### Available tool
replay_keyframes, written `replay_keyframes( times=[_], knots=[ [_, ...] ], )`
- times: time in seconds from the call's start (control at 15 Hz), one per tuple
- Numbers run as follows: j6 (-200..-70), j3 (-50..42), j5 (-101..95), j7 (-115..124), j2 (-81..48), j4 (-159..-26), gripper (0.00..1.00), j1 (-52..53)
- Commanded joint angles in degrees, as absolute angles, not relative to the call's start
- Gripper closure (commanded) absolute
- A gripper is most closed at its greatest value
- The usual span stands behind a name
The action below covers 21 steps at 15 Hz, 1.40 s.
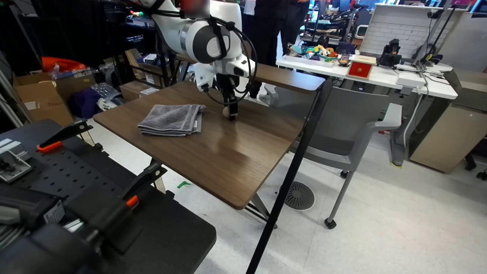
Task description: Pick up the brown toy and move it to the left. Wipe the top of the table with the grey towel.
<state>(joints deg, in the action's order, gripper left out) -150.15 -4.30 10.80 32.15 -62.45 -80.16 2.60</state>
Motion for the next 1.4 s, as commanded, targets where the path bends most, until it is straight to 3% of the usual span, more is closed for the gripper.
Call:
replay_keyframes(
  times=[0.0, 0.53, 1.0, 1.33],
  knots=[
    [-148.97, -3.51, 12.53, 30.56, -64.91, -76.74, 0.42, 1.13],
    [-155.47, 3.56, 15.06, 21.79, -61.64, -82.29, 0.98, 0.20],
    [-163.81, 12.32, 17.56, 15.04, -65.57, -79.67, 0.96, 2.71],
    [-165.70, 12.76, 16.82, 15.41, -68.70, -75.35, 0.96, 5.59]
  ],
)
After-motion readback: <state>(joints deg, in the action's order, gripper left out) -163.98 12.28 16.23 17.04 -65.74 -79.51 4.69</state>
